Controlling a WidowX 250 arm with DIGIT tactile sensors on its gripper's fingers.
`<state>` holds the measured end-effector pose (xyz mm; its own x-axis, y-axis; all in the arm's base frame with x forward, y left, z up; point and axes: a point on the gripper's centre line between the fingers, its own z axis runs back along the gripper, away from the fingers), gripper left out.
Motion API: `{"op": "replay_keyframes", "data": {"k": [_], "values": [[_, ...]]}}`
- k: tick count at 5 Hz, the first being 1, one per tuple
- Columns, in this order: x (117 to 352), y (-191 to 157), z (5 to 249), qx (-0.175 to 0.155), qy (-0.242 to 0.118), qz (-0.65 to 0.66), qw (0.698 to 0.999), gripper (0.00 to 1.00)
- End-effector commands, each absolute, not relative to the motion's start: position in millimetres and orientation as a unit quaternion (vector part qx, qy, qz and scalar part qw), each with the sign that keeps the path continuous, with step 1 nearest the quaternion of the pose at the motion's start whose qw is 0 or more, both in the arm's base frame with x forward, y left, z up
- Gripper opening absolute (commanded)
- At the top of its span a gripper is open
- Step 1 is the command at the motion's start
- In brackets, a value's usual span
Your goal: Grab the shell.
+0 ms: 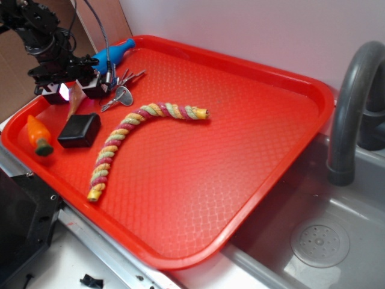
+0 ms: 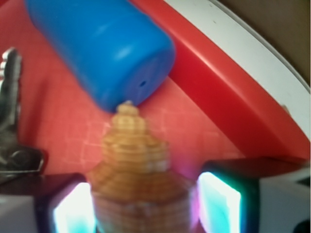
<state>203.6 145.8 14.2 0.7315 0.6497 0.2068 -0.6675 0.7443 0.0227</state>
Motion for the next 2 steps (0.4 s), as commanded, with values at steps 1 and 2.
{"op": "replay_keyframes", "data": {"k": [1, 2], "values": [[196.3, 140.5, 32.9, 0.073, -0.092, 0.357, 0.927, 0.0], [201.5, 109.2, 81.1, 0.092, -0.074, 0.326, 0.938, 0.0]]}}
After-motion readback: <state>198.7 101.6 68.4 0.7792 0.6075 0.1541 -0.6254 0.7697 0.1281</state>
